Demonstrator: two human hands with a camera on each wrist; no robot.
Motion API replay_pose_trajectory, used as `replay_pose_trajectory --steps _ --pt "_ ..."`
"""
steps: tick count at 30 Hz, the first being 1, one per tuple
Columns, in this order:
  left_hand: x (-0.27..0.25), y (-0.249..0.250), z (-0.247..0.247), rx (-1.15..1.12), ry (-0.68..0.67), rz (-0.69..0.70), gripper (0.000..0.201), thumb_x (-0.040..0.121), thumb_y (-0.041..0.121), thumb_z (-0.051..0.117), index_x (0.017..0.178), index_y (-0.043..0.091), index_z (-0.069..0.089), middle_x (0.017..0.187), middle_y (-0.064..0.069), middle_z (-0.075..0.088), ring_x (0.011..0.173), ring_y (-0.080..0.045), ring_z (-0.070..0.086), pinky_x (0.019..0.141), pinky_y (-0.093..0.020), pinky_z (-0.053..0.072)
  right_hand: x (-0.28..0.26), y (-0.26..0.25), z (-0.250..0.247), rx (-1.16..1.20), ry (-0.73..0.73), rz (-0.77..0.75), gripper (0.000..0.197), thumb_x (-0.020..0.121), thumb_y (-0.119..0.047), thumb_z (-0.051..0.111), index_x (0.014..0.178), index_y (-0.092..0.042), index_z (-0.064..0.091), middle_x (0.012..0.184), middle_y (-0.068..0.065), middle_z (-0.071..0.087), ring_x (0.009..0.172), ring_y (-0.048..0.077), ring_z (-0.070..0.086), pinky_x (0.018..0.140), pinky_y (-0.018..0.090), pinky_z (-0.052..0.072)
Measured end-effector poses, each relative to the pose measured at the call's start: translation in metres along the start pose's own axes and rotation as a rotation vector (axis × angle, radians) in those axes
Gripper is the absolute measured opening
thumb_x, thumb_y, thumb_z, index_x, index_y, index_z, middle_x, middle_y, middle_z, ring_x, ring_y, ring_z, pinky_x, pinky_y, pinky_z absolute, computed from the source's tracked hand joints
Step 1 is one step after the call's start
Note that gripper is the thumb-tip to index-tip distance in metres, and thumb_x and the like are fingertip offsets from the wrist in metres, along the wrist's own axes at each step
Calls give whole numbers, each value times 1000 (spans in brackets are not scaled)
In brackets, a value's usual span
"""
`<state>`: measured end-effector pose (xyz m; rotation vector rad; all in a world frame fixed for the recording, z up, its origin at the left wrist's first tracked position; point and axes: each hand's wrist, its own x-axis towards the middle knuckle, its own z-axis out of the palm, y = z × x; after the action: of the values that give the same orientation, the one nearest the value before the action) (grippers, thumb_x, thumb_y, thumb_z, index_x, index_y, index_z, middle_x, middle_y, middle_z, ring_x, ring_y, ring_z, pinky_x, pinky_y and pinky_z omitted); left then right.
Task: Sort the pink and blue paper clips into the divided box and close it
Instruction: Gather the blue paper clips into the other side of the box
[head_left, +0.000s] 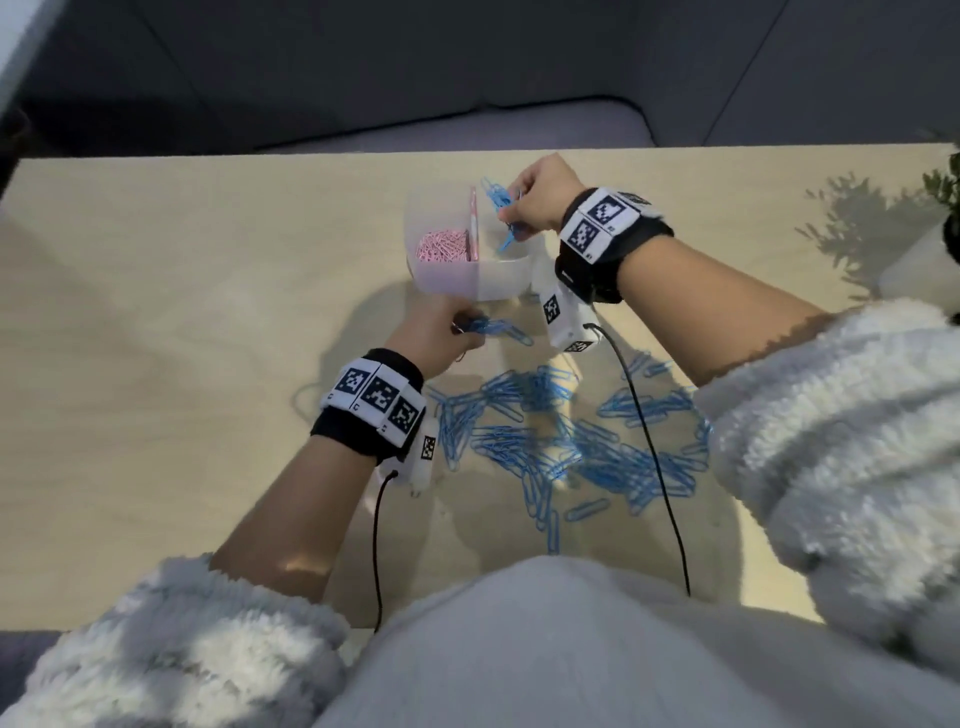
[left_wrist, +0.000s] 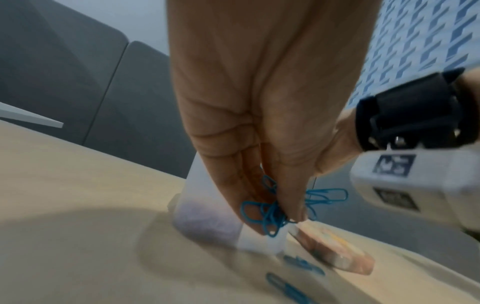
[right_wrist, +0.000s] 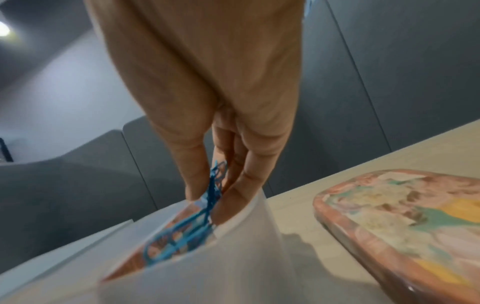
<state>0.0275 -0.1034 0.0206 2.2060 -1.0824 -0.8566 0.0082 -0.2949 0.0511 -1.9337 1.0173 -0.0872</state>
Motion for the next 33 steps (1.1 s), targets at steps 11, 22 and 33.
replay_pose_trajectory --steps 11,22,33 --pt "80 53 -35 123 191 -113 14 77 16 71 85 6 64 108 -22 66 100 -33 64 79 -31 50 -25 13 -27 143 133 -69 26 85 4 41 92 5 66 77 13 62 59 20 59 60 27 58" --pt "69 61 -31 105 246 23 22 86 13 57 105 7 66 107 -14 68 98 -31 64 87 -32 50 -44 89 -14 -237 34 -29 20 83 -2 47 83 -6 67 84 10 68 72 5 64 76 29 52" --pt "-55 -51 16 400 -127 -32 104 48 80 53 126 11 50 129 -11 46 120 -30 41 107 -36 32 -81 101 57 -839 -107 -393 30 90 -15 43 114 -1 56 121 21 49 110 38 45 86 45 43"
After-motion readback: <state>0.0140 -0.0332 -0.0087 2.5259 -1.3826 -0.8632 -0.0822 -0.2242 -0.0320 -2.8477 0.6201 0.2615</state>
